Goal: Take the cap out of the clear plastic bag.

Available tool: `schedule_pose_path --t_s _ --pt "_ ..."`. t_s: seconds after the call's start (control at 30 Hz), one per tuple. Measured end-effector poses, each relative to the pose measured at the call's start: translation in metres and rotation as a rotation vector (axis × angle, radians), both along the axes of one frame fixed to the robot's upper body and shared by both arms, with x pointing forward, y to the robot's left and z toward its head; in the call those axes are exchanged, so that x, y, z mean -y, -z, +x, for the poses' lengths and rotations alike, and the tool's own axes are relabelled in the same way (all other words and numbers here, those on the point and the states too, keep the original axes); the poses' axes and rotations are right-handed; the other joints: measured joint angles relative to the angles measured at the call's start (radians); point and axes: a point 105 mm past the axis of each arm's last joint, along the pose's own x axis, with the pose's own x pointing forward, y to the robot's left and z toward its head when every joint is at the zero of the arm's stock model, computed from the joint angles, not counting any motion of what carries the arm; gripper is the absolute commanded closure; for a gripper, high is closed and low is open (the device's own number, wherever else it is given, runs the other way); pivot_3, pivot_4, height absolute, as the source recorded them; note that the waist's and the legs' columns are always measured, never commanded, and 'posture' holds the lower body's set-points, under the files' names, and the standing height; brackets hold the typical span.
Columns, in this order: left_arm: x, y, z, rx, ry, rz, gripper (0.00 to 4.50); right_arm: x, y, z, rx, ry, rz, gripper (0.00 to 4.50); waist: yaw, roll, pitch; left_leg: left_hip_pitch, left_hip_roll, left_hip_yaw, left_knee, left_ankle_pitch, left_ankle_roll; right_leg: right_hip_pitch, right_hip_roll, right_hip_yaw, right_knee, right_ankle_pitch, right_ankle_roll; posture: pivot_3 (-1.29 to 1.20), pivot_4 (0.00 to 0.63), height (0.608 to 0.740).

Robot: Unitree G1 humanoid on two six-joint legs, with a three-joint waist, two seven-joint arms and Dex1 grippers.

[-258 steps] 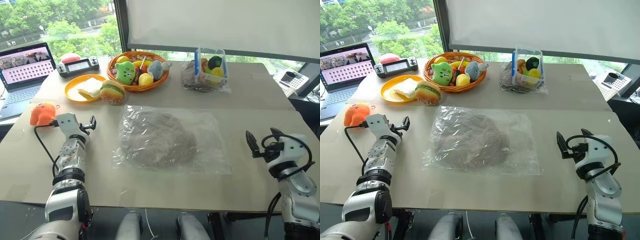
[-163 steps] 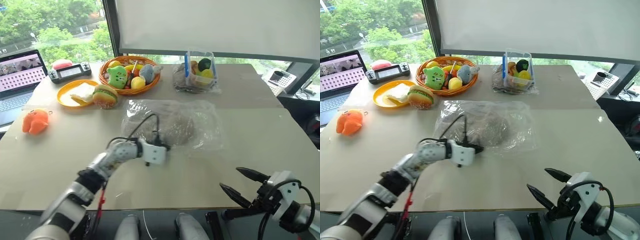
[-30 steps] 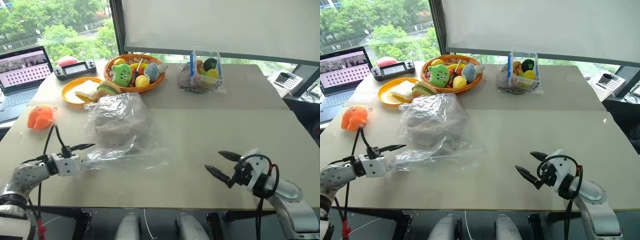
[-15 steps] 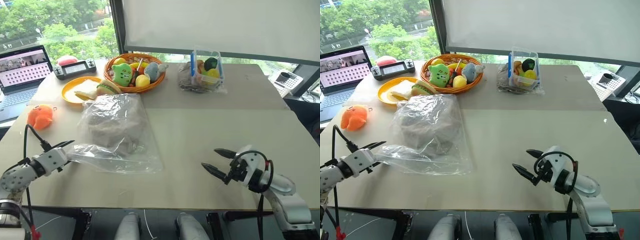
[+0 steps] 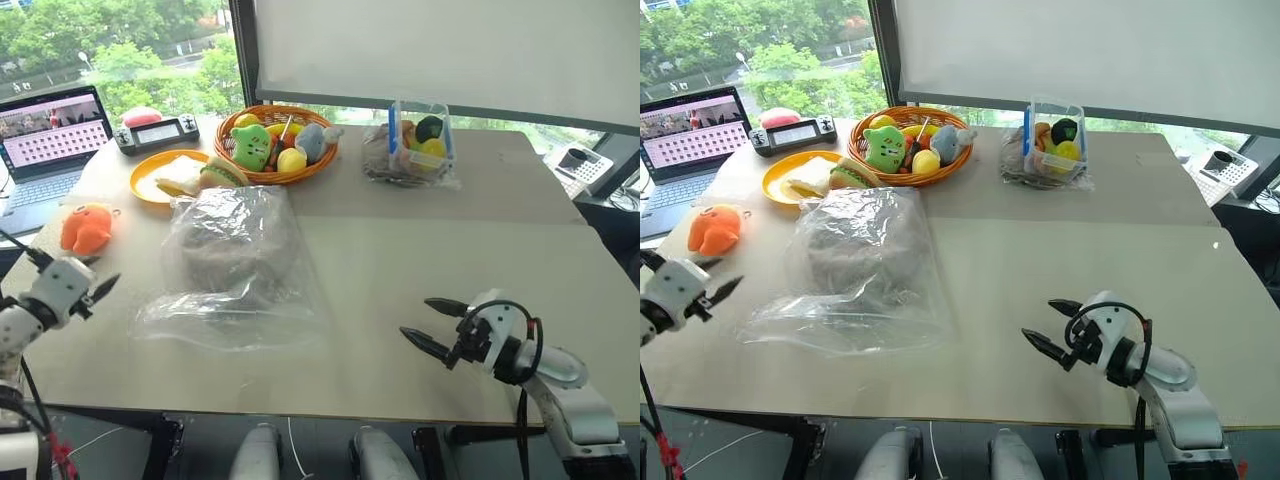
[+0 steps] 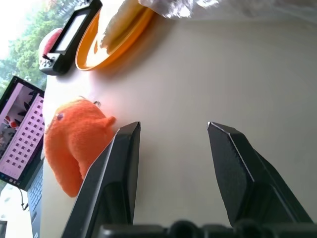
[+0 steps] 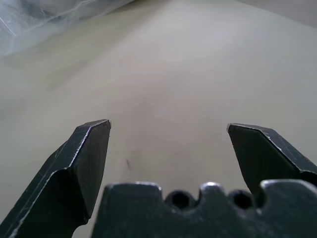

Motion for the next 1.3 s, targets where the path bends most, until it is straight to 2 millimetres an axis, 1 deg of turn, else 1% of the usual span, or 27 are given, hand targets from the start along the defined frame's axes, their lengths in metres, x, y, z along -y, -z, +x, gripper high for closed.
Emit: schedule_pose_path --t_s 0.03,0.07,0.13,0.2,0.23,0.27,0.33,0.37,0.4,0.47,0.53,0.63,0.7,0.77,0.8,0.87,1.0,1.07,1.13,1.17,1.23,1.27,1.3 --pt "0.001 -0.002 0.001 -0.003 0.008 -0.015 2.18 -0.001 0.000 0.000 0.001 -0.004 0.000 0.00 0.001 0.000 0.000 0.000 0.000 0.000 0.000 0.000 0.000 0.000 0.000 0.000 0.000 0.000 0.000 0.00 0.150 0.740" --pt "0.008 -0.005 0.002 -0.022 0.040 -0.058 2.18 -0.001 -0.001 0.000 0.002 -0.007 -0.001 0.00 0.001 0.000 0.000 -0.001 0.000 0.000 0.000 0.000 0.000 -0.001 0.000 0.000 0.000 0.000 -0.001 0.00 0.150 0.740" --pt "0.037 -0.016 0.010 -0.032 0.157 -0.163 2.18 0.000 -0.002 0.001 0.005 -0.010 -0.009 0.00 0.004 0.000 0.000 -0.001 0.000 0.000 0.000 0.000 0.000 -0.001 0.000 0.000 0.000 0.003 -0.005 0.00 0.150 0.740" --pt "0.070 -0.029 0.010 -0.067 0.279 -0.294 2.18 0.000 -0.005 0.002 0.013 -0.015 -0.013 0.00 0.007 -0.001 0.001 -0.001 0.001 0.000 0.000 0.000 0.000 0.000 0.000 0.000 0.000 0.004 -0.006 0.00 0.150 0.740" --pt "0.088 -0.036 0.006 -0.111 0.341 -0.397 2.18 -0.001 -0.006 0.003 0.016 -0.018 -0.012 0.00 0.006 -0.001 0.001 -0.001 0.001 0.000 0.000 0.000 0.000 -0.001 0.000 0.000 0.000 0.004 -0.006 0.00 0.150 0.740" --pt "0.102 -0.040 0.001 -0.163 0.394 -0.460 2.18 -0.001 -0.006 0.003 0.015 -0.019 -0.011 0.00 0.004 -0.001 0.001 -0.002 0.001 -0.001 0.000 0.000 0.000 0.000 0.000 0.000 0.000 0.003 -0.006 0.00 0.150 0.740" --pt "0.132 -0.052 -0.026 -0.367 0.527 -0.645 2.18 -0.002 -0.007 0.003 0.016 -0.024 -0.012 0.00 -0.011 -0.002 0.002 -0.002 0.002 -0.001 -0.001 0.000 0.000 -0.001 0.000 0.000 0.000 0.003 -0.006 0.00 0.150 0.740" --pt "0.140 -0.056 -0.037 -0.443 0.570 -0.691 2.18 -0.002 -0.007 0.003 0.015 -0.024 -0.015 0.00 -0.018 -0.002 0.003 -0.001 0.002 -0.001 -0.001 0.000 0.000 -0.001 0.000 0.000 0.001 0.002 -0.004 0.00 0.150 0.740" --pt "0.147 -0.062 -0.050 -0.526 0.614 -0.747 2.18 -0.002 -0.008 0.003 0.016 -0.027 -0.015 0.00 -0.023 -0.002 0.004 0.000 0.001 -0.001 -0.001 0.000 0.000 -0.001 0.000 0.000 0.001 0.000 -0.003 0.00 0.150 0.740" --pt "0.155 -0.072 -0.072 -0.655 0.671 -0.825 2.18 -0.002 -0.006 0.003 0.011 -0.027 -0.016 0.00 -0.028 0.000 0.005 0.002 0.001 -0.001 -0.002 0.000 0.000 -0.001 0.000 0.000 0.001 -0.002 -0.002 0.00 0.150 0.740" --pt "0.156 -0.075 -0.081 -0.701 0.701 -0.868 2.18 -0.002 -0.006 0.003 0.008 -0.028 -0.016 0.00 -0.028 0.002 0.007 0.002 0.001 -0.001 -0.001 0.000 0.000 -0.001 0.000 0.000 0.001 -0.002 -0.002 0.00 0.150 0.740" --pt "0.159 -0.074 -0.095 -0.786 0.726 -0.906 2.18 -0.003 -0.005 0.003 0.005 -0.033 -0.015 0.00 -0.026 0.002 0.008 0.002 0.001 -0.001 -0.001 0.000 0.000 0.000 0.000 0.000 0.001 -0.002 -0.002 0.00 0.150 0.740" --pt "0.163 -0.073 -0.103 -0.833 0.746 -0.861 2.18 -0.004 -0.005 0.004 0.003 -0.037 -0.014 0.00 -0.023 0.001 0.009 0.001 0.001 -0.001 -0.001 0.000 0.000 -0.001 0.000 0.000 0.000 -0.002 -0.002 0.00 0.150 0.740" --pt "0.167 -0.068 -0.105 -0.837 0.739 -0.739 2.18 -0.006 -0.004 0.005 0.002 -0.043 -0.013 0.00 -0.018 0.001 0.009 0.001 0.001 -0.001 -0.001 0.000 0.000 -0.001 0.000 0.001 -0.001 -0.001 -0.003 0.00 0.150 0.740" --pt "0.167 -0.061 -0.103 -0.810 0.723 -0.606 2.18 -0.007 -0.004 0.005 0.001 -0.047 -0.013 0.00 -0.016 0.001 0.009 0.001 0.000 -0.001 -0.002 0.000 0.000 -0.001 -0.001 0.001 -0.001 0.000 -0.006 0.00 0.150 0.740" --pt "0.170 -0.050 -0.100 -0.782 0.711 -0.477 2.18 -0.007 -0.004 0.005 0.000 -0.049 -0.011 0.00 -0.013 0.002 0.010 0.001 0.000 0.000 -0.002 0.000 0.000 -0.001 0.000 0.001 -0.001 0.001 -0.008 0.00 0.150 0.740" --pt "0.179 -0.040 -0.085 -0.643 0.706 -0.313 2.18 -0.009 -0.004 0.005 0.001 -0.051 -0.005 0.00 -0.009 0.002 0.010 0.000 0.000 0.000 -0.001 0.000 0.000 -0.001 0.000 0.001 -0.001 0.001 -0.006 0.00 0.150 0.740" --pt "0.184 -0.037 -0.082 -0.590 0.717 -0.251 2.18 -0.009 -0.004 0.005 0.000 -0.051 -0.004 0.00 -0.009 0.001 0.010 0.000 0.000 0.000 -0.001 0.000 0.000 -0.001 0.000 0.001 -0.001 0.001 -0.006 0.00 0.150 0.740" --pt "0.186 -0.036 -0.081 -0.552 0.734 -0.226 1.71 -0.009 -0.003 0.005 0.000 -0.051 -0.003 0.00 -0.011 0.001 0.011 -0.001 0.000 0.000 -0.001 0.000 0.000 -0.001 0.000 0.001 -0.001 0.001 -0.006 0.00 0.150 0.740" --pt "0.187 -0.035 -0.081 -0.542 0.737 -0.217 1.56 -0.009 -0.003 0.005 0.000 -0.050 -0.003 0.00 -0.013 0.001 0.011 0.000 0.000 0.000 -0.001 0.000 0.000 -0.001 0.000 0.001 -0.001 0.001 -0.006 0.00 0.150 0.740" --pt "0.186 -0.033 -0.082 -0.544 0.734 -0.210 0.81 -0.009 -0.003 0.005 0.000 -0.049 -0.003 0.00 -0.014 0.001 0.011 0.000 0.000 -0.001 -0.001 0.000 0.000 -0.001 0.000 0.001 -0.001 0.001 -0.006 0.00 0.150 0.740" --pt "0.186 -0.032 -0.083 -0.555 0.737 -0.214 0.60 -0.009 -0.003 0.005 0.000 -0.048 -0.003 0.00 -0.014 0.001 0.011 0.000 0.000 -0.001 -0.001 0.000 0.000 -0.001 0.000 0.001 -0.001 0.000 -0.005 0.00 0.150 0.740" --pt "0.186 -0.031 -0.085 -0.566 0.743 -0.218 0.23 -0.009 -0.003 0.005 -0.001 -0.047 -0.003 0.00 -0.014 0.001 0.011 0.000 0.000 -0.001 -0.001 0.000 0.000 -0.001 0.000 0.001 -0.001 0.000 -0.005 0.00 0.150 0.740"
